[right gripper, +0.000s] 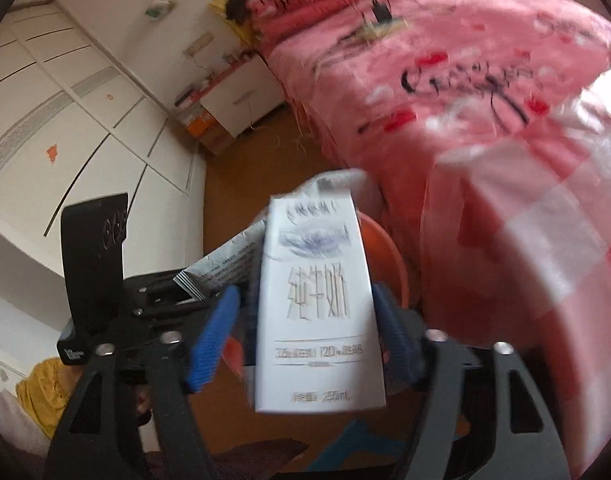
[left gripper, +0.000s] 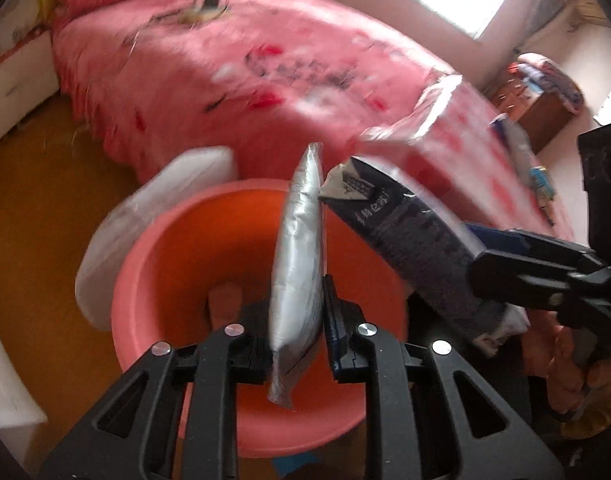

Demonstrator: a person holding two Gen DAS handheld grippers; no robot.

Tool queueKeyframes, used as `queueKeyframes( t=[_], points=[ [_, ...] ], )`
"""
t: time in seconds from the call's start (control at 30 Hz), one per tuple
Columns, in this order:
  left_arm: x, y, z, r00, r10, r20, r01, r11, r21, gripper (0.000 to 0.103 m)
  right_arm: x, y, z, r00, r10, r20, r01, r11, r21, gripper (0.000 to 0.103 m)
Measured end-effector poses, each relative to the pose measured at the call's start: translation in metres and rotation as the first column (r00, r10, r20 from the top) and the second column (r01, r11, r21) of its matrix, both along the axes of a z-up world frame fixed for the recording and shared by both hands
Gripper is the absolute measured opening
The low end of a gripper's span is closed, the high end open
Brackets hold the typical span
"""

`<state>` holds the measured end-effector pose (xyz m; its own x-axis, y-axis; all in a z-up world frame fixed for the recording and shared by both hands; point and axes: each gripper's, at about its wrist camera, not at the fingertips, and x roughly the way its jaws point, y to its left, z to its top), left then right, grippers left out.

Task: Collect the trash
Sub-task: 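Open the left tool over the bin while the right tool releases the carton, then move both open tools back toward the remaining wrappers on the sheet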

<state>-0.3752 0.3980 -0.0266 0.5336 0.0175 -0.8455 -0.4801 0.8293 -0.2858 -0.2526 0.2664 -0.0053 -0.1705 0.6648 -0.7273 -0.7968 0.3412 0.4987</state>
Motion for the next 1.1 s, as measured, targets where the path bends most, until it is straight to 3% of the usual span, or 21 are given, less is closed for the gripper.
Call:
queueKeyframes(
  t=[0.07,0.13,0.17,0.33,0.57,0.77,1.1],
  points=[
    [-0.003,0.006,-0.01,0.999,0.029,-0.034,-0.029,0.999,-0.015,0.03,0.008,-0.009,-0.007,0.998,-0.033,-0.047,0.033,0.999,0.003,0.079],
    [-0.003,0.007,-0.01,0.998,0.045,-0.042,-0.046,0.999,-0.003,0.051,0.018,-0.021,-0.006,0.995,-0.067,-0.068,0.069,0.997,0.018,0.082],
    [-0.003,0.007,-0.009,0.998,0.049,-0.042,-0.049,0.999,0.007,0.053,0.024,-0.03,-0.004,0.993,-0.102,-0.059,0.104,0.994,0.028,0.086],
    [0.007,0.003,0.001,0.999,0.042,-0.009,-0.042,0.998,0.044,0.058,0.053,-0.076,0.011,0.969,-0.249,-0.012,0.249,0.965,0.088,0.09],
    [0.033,-0.023,0.024,0.999,-0.004,0.049,0.0,0.996,0.095,0.067,0.076,-0.143,0.023,0.907,-0.418,0.052,0.404,0.898,0.177,0.09],
    [0.059,-0.054,0.039,0.994,-0.073,0.083,0.064,0.992,0.106,0.073,0.081,-0.184,0.031,0.855,-0.505,0.116,0.47,0.85,0.24,0.094],
    [0.091,-0.108,0.051,0.983,-0.167,0.075,0.157,0.98,0.127,0.073,0.1,-0.236,0.022,0.796,-0.598,0.093,0.557,0.784,0.273,0.094]
  ],
)
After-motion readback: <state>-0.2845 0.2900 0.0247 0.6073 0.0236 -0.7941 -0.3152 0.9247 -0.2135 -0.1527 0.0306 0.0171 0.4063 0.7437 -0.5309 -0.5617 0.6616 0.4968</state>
